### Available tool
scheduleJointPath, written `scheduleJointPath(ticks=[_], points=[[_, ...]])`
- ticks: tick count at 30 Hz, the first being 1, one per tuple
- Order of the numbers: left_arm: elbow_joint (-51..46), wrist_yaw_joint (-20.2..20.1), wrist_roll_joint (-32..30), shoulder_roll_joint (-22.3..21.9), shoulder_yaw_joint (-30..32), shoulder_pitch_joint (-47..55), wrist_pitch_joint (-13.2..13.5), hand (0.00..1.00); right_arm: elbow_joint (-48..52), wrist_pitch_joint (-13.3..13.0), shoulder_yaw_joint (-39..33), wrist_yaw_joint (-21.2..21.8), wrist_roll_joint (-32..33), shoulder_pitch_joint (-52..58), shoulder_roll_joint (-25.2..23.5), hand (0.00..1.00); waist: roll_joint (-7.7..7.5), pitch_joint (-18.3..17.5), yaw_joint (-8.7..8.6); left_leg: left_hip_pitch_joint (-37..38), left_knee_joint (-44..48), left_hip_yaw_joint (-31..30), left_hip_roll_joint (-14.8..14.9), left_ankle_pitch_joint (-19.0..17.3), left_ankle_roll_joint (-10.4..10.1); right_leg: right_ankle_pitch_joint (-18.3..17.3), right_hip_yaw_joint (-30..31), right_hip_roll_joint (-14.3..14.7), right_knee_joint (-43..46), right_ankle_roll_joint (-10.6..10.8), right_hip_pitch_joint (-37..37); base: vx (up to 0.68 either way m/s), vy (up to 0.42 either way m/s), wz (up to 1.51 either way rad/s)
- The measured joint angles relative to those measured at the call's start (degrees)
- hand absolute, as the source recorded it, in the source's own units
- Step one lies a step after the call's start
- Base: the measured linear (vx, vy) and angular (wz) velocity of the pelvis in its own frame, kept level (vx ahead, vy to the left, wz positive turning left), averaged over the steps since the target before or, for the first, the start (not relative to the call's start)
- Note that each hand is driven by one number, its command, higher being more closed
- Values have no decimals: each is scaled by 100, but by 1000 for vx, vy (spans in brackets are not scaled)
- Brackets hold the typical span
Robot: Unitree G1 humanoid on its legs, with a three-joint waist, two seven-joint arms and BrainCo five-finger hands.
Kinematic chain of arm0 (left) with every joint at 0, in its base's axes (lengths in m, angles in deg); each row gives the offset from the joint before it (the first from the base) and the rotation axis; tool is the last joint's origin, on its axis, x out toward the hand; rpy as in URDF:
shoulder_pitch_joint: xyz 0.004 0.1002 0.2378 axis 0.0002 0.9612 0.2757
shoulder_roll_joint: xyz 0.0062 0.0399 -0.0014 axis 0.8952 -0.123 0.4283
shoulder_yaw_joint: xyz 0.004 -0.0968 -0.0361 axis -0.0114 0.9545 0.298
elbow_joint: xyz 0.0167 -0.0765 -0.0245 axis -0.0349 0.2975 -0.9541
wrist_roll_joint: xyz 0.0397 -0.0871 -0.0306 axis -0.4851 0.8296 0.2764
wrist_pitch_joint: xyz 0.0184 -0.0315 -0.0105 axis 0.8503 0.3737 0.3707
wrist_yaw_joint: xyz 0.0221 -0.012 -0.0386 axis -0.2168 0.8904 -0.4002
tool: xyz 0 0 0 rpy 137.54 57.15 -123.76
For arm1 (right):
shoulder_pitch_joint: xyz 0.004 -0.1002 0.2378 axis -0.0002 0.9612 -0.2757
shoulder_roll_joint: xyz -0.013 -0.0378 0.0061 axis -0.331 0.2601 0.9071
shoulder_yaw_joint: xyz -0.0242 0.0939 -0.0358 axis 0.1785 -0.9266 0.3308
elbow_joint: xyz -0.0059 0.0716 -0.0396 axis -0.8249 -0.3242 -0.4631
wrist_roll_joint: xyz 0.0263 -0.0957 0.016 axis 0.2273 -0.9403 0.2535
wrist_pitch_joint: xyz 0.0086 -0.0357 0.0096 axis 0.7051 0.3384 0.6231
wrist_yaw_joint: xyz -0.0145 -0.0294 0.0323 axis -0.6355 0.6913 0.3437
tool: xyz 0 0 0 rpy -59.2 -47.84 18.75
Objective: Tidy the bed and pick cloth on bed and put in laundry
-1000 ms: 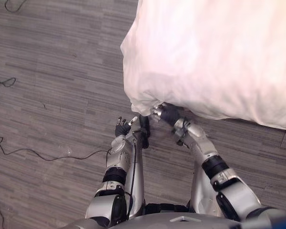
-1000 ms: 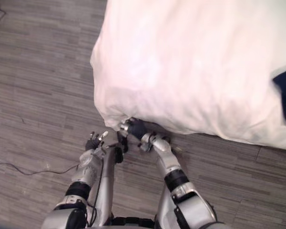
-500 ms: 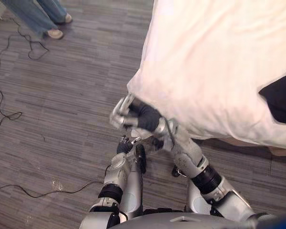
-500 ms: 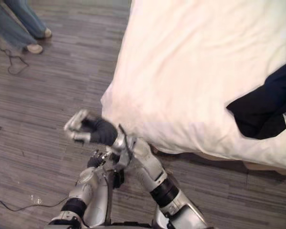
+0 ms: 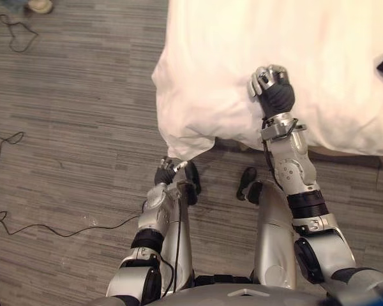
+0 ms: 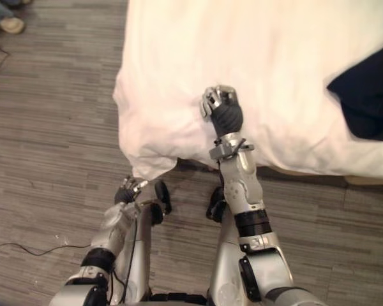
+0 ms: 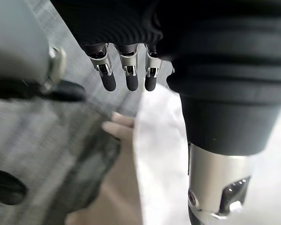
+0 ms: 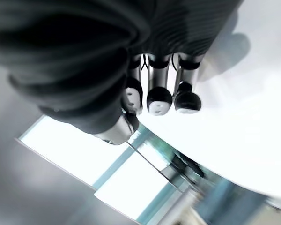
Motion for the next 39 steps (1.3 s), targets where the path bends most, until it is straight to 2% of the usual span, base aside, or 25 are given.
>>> scheduleJointPath(ticks=[2,5,7,8,10,12,13,14,16,17,19,21,23,27,29,31,33,34,36,39], points=[[-57,124,-1,9,2,30,-109,0,105,-118,-474,222,505,358,4,100,-29,19,4,16,132,15,93,-87,-8,19,21,77,-51,18,70,-43,17,-21],[-61,213,-18,76,6,173,-125,0,74,-358,-1169,562,1214,1133,-1,100,-130,57,-10,292,78,141,157,-151,17,90,117,182,-254,93,314,-17,39,-27],[-72,237,-62,162,62,339,-130,0,-307,-391,-1698,696,1470,1762,-27,100,-235,54,-47,595,-46,304,186,-228,22,152,242,254,-443,115,531,29,57,-39],[-133,303,-60,174,109,463,-130,0,-614,-384,-2013,803,1500,2261,-55,0,-271,50,-97,819,-162,382,178,-273,14,173,293,271,-569,143,707,74,72,-29],[-173,320,-58,202,185,644,-128,0,-852,-349,-2298,1006,1473,2963,-139,0,-285,45,-190,1204,-350,518,160,-306,-2,190,340,279,-747,175,1013,90,56,-30],[-174,242,-59,345,186,930,-105,0,-1021,-226,-2371,1265,1278,3719,-158,0,-378,-15,-352,1809,-689,721,117,-311,-37,206,454,323,-991,212,1464,130,12,-34],[-172,187,-59,370,192,1000,-104,0,-1062,-196,-2376,1332,1194,3853,-158,0,-414,-48,-362,1973,-781,787,116,-310,-61,212,493,346,-1053,220,1587,180,-19,-33],[-134,17,-64,385,220,1219,-97,0,-1309,-147,-2427,1548,884,4234,-169,0,-447,-337,-373,2300,-1031,851,110,-292,-129,241,496,410,-1266,249,1884,142,-28,-20],[-81,-113,-113,385,234,1359,-85,0,-1498,-140,-2426,1658,647,4401,-188,0,-471,-571,-359,2491,-1208,875,93,-270,-165,236,479,437,-1392,238,2055,178,-33,-8],[44,-224,-168,369,341,1530,-67,0,-1729,-145,-2420,1766,222,4500,-222,0,-493,-788,-344,2814,-1436,920,71,-237,-209,226,459,462,-1547,226,2343,227,-37,-5],[293,-345,-168,362,476,1752,-59,0,-2072,-180,-2410,1796,-269,4528,-225,0,-473,-1058,-344,3215,-1724,960,28,-194,-221,205,417,478,-1752,219,2719,214,-22,0],[557,-509,-192,329,639,2019,-57,0,-2497,-200,-2403,1783,-951,4547,-245,0,-389,-1374,-322,3649,-2086,959,-60,-103,-312,206,328,466,-2020,218,3143,241,14,13],[737,-646,-442,318,698,2229,-27,0,-2808,-181,-2398,1867,-1267,4548,-372,0,-357,-1621,-301,3863,-2253,968,-122,-75,-334,206,317,455,-2130,217,3319,237,32,10],[998,-793,-1213,196,814,2615,151,0,-3268,-200,-2086,1956,-1893,4548,-589,0,-260,-1740,-274,4292,-2268,1117,-137,-83,-344,205,309,444,-2297,218,3820,129,40,-1],[1112,-786,-1749,84,848,2770,280,0,-3413,-206,-1767,1960,-2137,4549,-679,0,-250,-1759,-267,4372,-1943,1121,-84,-124,-344,189,420,457,-2362,243,3963,8,39,-32],[1151,-775,-1919,-64,836,2874,322,0,-3539,-203,-1499,1991,-2219,4549,-684,0,-240,-1792,-158,4354,-1508,982,-29,-157,-304,174,733,515,-2429,298,4005,-42,52,-69],[1231,-770,-1935,-154,834,2950,436,0,-3694,-208,-1371,1981,-2292,4590,-659,0,-174,-1897,-143,4302,-1319,508,-32,-247,-284,152,1067,658,-2551,437,3979,-22,83,-87],[1290,-775,-1944,-188,838,2947,444,0,-3772,-228,-1268,1968,-2376,4611,-656,0,-98,-1987,-146,4287,-1270,226,-75,-292,-282,182,1303,745,-2587,493,3891,-30,120,-94],[1357,-732,-1989,-273,887,2972,505,0,-3953,-317,-1164,1930,-2576,4615,-641,0,-56,-2091,-139,4351,-1322,-236,-213,-346,-263,276,1756,885,-2680,560,3759,-15,115,-111],[1530,-663,-2041,-321,854,3025,537,0,-4075,-558,-1083,1824,-3016,4609,-562,0,-20,-2285,-176,4658,-1727,-471,-424,-378,-250,524,2306,981,-2915,555,3626,8,115,-123]])
